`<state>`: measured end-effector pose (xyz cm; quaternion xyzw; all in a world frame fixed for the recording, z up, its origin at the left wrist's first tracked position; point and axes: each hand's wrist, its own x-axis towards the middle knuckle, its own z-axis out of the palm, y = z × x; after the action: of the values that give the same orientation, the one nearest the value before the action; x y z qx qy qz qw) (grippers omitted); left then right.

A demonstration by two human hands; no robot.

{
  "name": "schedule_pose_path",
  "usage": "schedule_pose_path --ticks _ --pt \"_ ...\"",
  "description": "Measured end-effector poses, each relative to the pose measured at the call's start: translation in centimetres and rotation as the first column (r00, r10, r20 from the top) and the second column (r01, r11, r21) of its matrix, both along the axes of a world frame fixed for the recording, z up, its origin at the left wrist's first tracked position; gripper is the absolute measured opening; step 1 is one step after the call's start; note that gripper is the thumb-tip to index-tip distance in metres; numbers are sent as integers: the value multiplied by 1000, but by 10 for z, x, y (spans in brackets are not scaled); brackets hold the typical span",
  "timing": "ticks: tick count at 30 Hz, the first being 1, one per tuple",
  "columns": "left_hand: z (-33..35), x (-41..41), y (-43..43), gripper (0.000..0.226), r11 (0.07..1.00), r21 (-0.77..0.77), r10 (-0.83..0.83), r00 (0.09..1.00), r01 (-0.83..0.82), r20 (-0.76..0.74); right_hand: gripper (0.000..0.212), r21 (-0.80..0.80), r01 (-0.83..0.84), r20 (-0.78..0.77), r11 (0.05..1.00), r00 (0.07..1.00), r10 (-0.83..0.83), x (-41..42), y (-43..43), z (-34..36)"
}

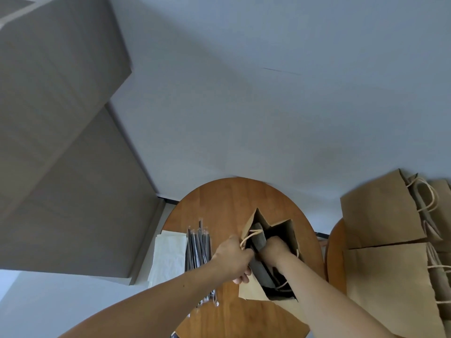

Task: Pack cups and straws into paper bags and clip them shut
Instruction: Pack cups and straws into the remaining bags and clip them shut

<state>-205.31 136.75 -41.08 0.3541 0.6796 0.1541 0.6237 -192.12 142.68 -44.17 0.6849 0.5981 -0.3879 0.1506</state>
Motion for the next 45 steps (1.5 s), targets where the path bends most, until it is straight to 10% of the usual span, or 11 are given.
schedule_pose_path --ticks 6,31,37,42,45 --pt "-2 -9 -1 14 1000 -9 21 1000 -21 -7 35 -58 -6 89 998 996 11 -1 2 -30" --pt "10 -6 8 27 998 -56 3 1000 -3 7 13 26 -153 108 988 983 150 17 -8 1" --pt "10 -6 4 22 996 53 -67 992 72 -106 13 243 -493 64 835 867 493 21 2 63" --pt "11 -4 -5 31 976 166 -125 987 141 -106 32 599 -351 42 720 912 409 50 5 81" --pt "10 3 -17 69 971 128 -199 979 203 -49 52 457 -78 -121 886 982 148 69 -1 69"
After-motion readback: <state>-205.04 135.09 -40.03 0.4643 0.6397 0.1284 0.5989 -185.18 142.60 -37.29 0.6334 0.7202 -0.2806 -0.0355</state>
